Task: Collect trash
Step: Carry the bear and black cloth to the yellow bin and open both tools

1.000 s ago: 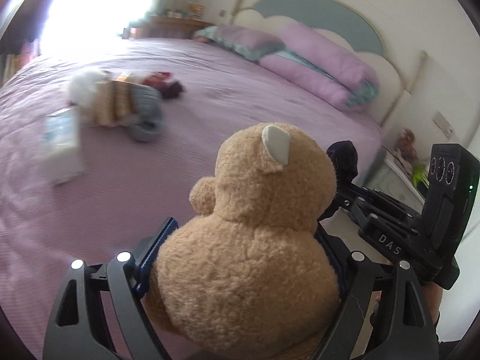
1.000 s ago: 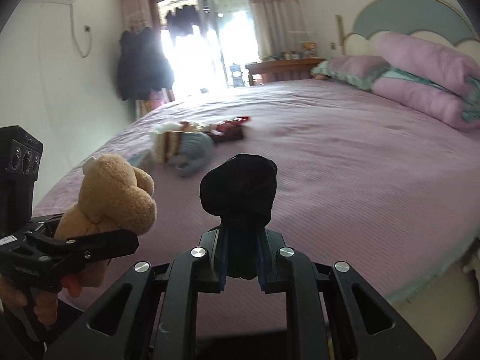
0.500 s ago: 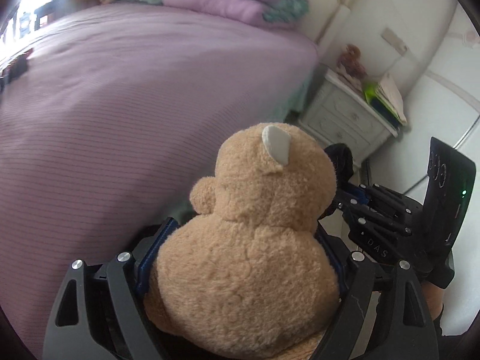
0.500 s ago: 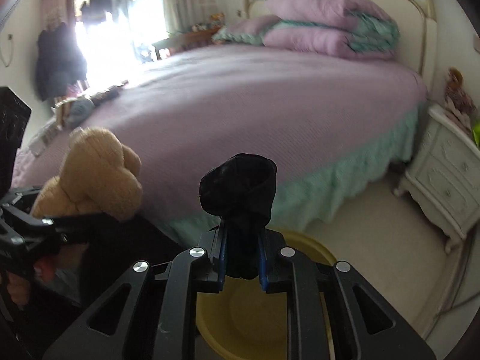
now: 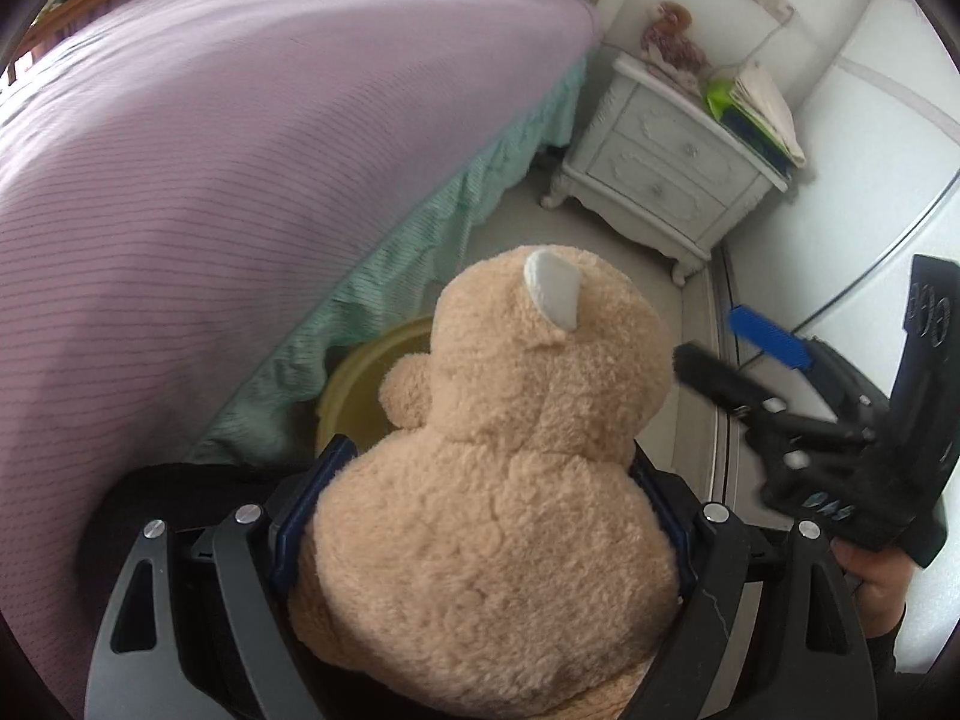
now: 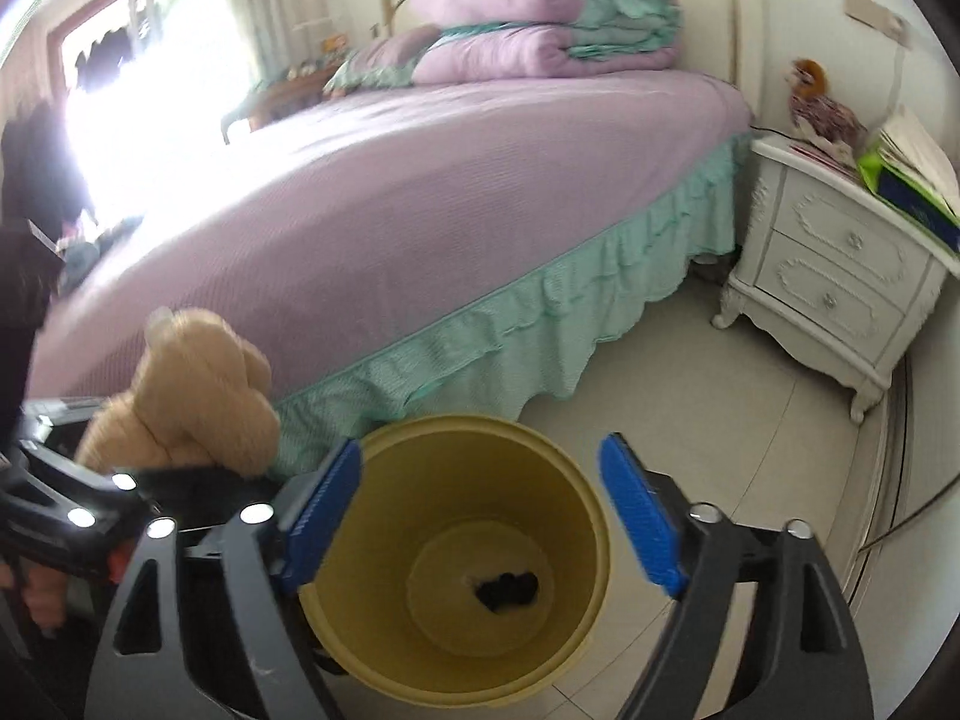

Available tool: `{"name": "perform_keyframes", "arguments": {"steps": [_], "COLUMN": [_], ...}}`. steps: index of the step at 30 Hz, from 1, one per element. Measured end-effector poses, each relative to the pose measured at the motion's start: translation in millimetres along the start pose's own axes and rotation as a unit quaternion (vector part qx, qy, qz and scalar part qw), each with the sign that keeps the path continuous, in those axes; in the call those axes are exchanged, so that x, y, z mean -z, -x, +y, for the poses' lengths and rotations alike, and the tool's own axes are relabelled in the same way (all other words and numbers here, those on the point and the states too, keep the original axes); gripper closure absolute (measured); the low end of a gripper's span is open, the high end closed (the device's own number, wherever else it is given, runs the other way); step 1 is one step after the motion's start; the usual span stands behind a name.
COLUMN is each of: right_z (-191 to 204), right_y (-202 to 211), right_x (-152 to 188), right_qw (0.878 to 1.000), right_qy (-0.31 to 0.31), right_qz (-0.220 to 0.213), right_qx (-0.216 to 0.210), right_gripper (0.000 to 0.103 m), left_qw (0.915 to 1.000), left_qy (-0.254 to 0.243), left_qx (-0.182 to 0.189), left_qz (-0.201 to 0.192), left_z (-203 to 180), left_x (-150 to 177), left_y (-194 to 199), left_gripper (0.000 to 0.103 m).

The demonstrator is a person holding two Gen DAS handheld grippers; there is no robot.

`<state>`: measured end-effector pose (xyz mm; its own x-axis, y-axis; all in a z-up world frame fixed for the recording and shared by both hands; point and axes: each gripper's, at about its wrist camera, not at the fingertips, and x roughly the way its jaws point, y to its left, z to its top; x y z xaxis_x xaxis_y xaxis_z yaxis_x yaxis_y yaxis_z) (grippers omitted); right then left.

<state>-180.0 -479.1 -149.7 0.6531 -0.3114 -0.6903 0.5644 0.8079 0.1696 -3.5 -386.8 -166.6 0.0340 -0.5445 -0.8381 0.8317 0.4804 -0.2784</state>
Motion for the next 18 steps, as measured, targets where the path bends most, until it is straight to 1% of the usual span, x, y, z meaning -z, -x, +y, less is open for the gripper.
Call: {"name": "perform_keyframes", "arguments": {"steps": [3,6,8,11,14,16,18], "right_z": [-18.4,-33.2,-37.7,-34.8,-24.4,-17.7,-13.5], "right_y": [6.9,9.5,10.0,12.6,15.4,15.7,16.1], "right_x": [-1.3,-2.5,-3.0,-2.8,-3.4,-5.0,-7.0], "right_qw": [0.999,0.997,0.997,0.997,0.999,0.999,0.999], "right_qy": [-0.036,-0.073,-0.081,-0.07,-0.045,-0.028,-0.023], "right_qz": [-0.003,-0.004,-0.002,-0.012,-0.028,-0.033,-0.038], "right_qx": [-0.008,-0.019,-0.017,-0.001,0.009,0.009,0.015], "right_gripper": [0.013,0.012,0.012,0.012,0.008,0.008,0.008], "left_qw": [0.9999,0.9996,0.9992,0.999,0.9987,0.9987,0.999], "left_qy": [-0.01,-0.018,-0.025,-0.025,-0.015,-0.016,-0.022], "left_qx": [0.002,0.007,0.014,0.014,0.015,0.018,0.01], "left_qz": [0.01,0.019,0.026,0.033,0.047,0.045,0.037], "left_z": [-8.1,-14.4,-17.7,-22.3,-22.1,-22.5,-23.4], "left_x": [-2.4,-3.2,-2.4,-2.0,-1.3,-1.3,-0.8], "left_y": [-12.2,-24.4,-32.1,-45.0,-50.5,-48.9,-45.5], "left_gripper": [0.018,0.018,0.017,0.013,0.012,0.012,0.01]}}
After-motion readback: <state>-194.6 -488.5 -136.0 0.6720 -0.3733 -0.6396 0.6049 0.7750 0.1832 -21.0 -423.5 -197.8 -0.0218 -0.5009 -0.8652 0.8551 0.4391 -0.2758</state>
